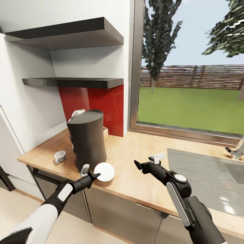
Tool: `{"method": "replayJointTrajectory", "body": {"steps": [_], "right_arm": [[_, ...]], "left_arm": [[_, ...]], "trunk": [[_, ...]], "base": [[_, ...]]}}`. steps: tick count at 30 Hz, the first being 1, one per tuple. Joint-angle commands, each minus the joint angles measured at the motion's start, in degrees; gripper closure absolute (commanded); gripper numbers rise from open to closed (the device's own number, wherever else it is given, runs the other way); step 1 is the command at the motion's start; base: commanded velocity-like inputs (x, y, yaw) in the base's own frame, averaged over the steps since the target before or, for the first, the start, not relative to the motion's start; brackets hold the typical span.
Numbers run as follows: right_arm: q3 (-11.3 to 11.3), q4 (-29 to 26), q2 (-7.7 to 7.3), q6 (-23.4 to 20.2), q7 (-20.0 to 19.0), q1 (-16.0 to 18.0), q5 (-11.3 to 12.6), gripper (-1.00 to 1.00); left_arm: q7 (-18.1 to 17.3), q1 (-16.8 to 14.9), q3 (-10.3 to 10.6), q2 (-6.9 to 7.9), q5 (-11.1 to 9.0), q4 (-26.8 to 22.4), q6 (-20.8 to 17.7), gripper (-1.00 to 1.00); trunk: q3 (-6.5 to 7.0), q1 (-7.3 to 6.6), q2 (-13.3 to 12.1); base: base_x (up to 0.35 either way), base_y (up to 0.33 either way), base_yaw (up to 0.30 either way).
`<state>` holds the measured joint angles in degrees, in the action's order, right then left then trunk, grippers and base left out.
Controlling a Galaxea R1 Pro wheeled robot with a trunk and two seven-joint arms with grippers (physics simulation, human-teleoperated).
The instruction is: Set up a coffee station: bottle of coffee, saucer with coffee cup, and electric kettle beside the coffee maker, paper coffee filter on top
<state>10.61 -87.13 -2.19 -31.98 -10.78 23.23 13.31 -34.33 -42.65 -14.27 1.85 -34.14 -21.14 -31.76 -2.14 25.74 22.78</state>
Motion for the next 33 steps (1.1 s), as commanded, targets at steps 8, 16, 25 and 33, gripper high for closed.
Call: {"method": "replayJointTrajectory", "body": {"steps": [8,16,25,33], "right_arm": [[0.02,-0.06,-0.01,-0.28,-0.03,0.06,0.14,-1.0],[0.02,-0.06,-0.03,-0.28,-0.02,0.06,0.1,-1.0],[0.02,-0.06,-0.03,-0.28,-0.02,0.06,0.07,-1.0],[0.02,-0.06,-0.06,-0.3,-0.01,0.06,0.05,-1.0]], "left_arm": [[3.36,-0.14,-0.7,-1.02,-0.37,1.41,1.99,1.0],[3.74,-0.15,-0.76,-1.86,-0.3,1.67,2.05,1.0],[3.74,-0.15,-0.81,-1.93,-0.39,1.72,2.05,1.0],[3.74,-0.15,-0.77,-2.8,-0.32,1.77,2.05,1.0]], "trunk": [[-0.13,0.04,0.14],[-0.13,0.04,0.14],[-0.13,0.04,0.14],[-0.13,0.04,0.14]], "base": [[0.0,0.0,0.0],[0.076,0.0,0.0],[0.055,-0.009,0.0],[0.045,-0.01,0.0]]}}
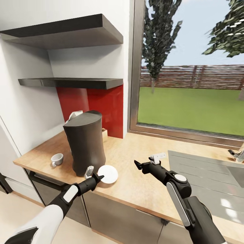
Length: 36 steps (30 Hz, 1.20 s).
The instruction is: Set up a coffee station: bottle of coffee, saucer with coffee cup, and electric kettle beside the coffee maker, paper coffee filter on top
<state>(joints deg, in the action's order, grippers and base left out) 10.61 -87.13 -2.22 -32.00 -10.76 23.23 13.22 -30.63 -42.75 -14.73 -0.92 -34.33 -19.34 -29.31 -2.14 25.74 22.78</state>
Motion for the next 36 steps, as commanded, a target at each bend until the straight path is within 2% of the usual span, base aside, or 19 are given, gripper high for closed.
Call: {"method": "replayJointTrajectory", "body": {"steps": [1,13,20,21,36], "right_arm": [[0.03,-0.06,-0.05,-0.27,-0.03,0.06,0.15,-1.0],[0.03,-0.06,-0.06,-0.29,-0.06,0.06,0.16,-1.0],[0.03,-0.06,-0.04,-0.27,-0.05,0.06,0.18,-1.0],[0.03,-0.06,-0.05,-0.26,-0.05,0.06,0.17,-1.0],[0.03,-0.06,-0.05,-0.28,-0.05,0.06,0.19,-1.0]], "left_arm": [[0.04,-0.05,-0.3,-0.09,-0.13,-0.01,-0.4,1.0],[0.04,0.0,-0.3,-0.44,0.08,0.64,-0.38,1.0],[0.23,0.01,-0.3,-0.33,-0.82,2.16,-0.31,1.0],[0.27,-0.01,-0.3,-0.33,-0.87,2.17,-0.31,-1.0],[0.36,-0.01,-0.3,0.0,-1.09,2.12,-0.32,-1.0]], "trunk": [[-0.14,0.04,0.14],[-0.14,0.04,0.14],[-0.14,0.04,0.14],[-0.14,0.04,0.14],[-0.14,0.04,0.14]], "base": [[0.002,0.0,0.0],[0.03,0.0,0.0],[0.007,0.0,0.0],[0.0,0.0,0.0],[-0.021,0.02,0.0]]}}
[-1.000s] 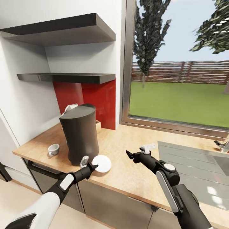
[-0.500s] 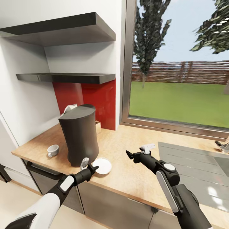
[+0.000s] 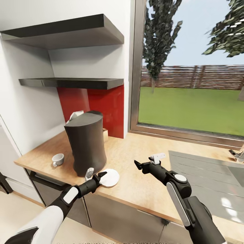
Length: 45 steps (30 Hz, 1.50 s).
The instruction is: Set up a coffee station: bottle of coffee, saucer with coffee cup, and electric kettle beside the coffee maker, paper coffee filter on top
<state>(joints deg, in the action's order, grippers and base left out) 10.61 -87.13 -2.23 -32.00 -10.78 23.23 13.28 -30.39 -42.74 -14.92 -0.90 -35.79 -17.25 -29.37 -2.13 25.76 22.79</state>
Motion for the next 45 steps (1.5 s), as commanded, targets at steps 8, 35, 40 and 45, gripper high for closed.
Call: {"method": "replayJointTrajectory", "body": {"steps": [8,35,40,45], "right_arm": [[0.03,-0.06,-0.03,-0.27,-0.03,0.06,0.16,-1.0],[0.03,-0.06,-0.05,-0.26,-0.03,0.06,0.09,-1.0],[0.03,-0.06,-0.1,-0.32,-0.18,0.06,0.16,-1.0],[-0.01,-0.06,-0.13,-0.22,-0.26,0.06,0.1,-1.0]], "left_arm": [[0.1,-0.03,-0.06,-0.04,0.37,0.02,-0.3,-1.0],[-0.59,19.97,2.76,0.52,14.51,0.37,16.75,-1.0],[-0.22,26.15,2.95,1.06,23.17,2.84,29.76,-1.0],[3.93,29.98,2.97,3.25,28.27,7.09,40.67,-1.0]], "trunk": [[-0.15,0.03,0.13],[-0.15,0.03,0.13],[-0.15,0.03,0.13],[-0.15,0.03,0.13]], "base": [[-0.236,0.208,0.0],[-0.132,0.086,0.0],[0.0,0.0,0.0],[0.0,0.0,0.0]]}}
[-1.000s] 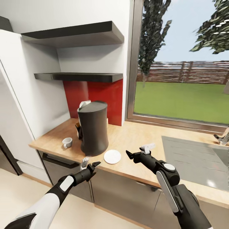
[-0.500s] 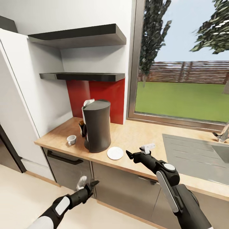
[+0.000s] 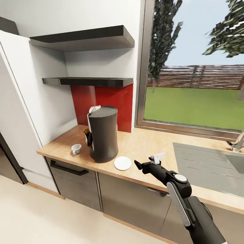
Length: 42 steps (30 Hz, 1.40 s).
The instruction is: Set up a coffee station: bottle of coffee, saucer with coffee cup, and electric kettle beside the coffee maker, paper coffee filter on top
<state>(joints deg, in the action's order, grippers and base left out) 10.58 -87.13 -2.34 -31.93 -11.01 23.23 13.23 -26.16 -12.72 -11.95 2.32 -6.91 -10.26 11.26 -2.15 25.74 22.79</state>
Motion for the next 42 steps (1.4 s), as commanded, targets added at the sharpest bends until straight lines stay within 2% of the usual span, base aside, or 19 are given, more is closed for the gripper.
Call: {"method": "replayJointTrajectory", "body": {"steps": [1,2,3,4,6,9,11,42], "right_arm": [[-0.11,-0.06,-0.03,-0.25,-0.01,0.06,0.14,-1.0],[-0.5,-0.06,-0.03,-0.14,0.0,0.06,0.13,-1.0],[-2.02,-0.06,-0.04,0.61,0.02,0.06,0.13,-1.0],[-3.14,-0.06,-0.04,1.36,-0.01,0.06,0.13,-1.0],[-3.95,-0.06,-0.04,2.03,-0.04,0.06,0.09,-1.0],[-4.37,0.0,-0.04,2.37,0.0,0.06,0.05,-1.0],[-4.39,0.02,-0.04,2.44,0.02,0.06,0.07,-1.0],[-4.28,0.03,-0.03,2.52,-0.01,0.06,0.05,-1.0]], "left_arm": [[1.55,0.68,0.0,0.57,-0.28,0.89,1.07,-1.0],[3.52,1.4,0.0,1.08,-0.04,1.42,1.86,-1.0],[7.31,3.03,0.0,2.08,0.22,1.93,3.16,-1.0],[9.54,4.19,0.0,2.81,0.36,2.12,4.32,-1.0],[11.32,5.44,0.0,3.82,0.44,2.31,5.58,-1.0],[12.29,6.58,0.0,5.3,0.47,2.41,6.32,-1.0],[12.49,6.83,0.0,5.78,0.43,2.4,6.47,-1.0],[12.72,7.01,-0.34,5.5,0.32,2.22,6.57,-1.0]], "trunk": [[-0.12,0.04,0.13],[-0.12,0.04,0.13],[-0.12,0.04,0.13],[-0.12,0.04,0.13],[-0.12,0.04,0.13],[-0.12,0.04,0.13],[-0.12,0.04,0.13],[-0.12,0.04,0.13]], "base": [[0.0,0.0,0.0],[0.0,0.0,0.0],[0.0,0.0,0.0],[0.0,0.0,0.0],[0.0,0.0,0.0],[0.0,0.0,0.0],[0.0,0.0,0.0],[0.0,0.0,0.0]]}}
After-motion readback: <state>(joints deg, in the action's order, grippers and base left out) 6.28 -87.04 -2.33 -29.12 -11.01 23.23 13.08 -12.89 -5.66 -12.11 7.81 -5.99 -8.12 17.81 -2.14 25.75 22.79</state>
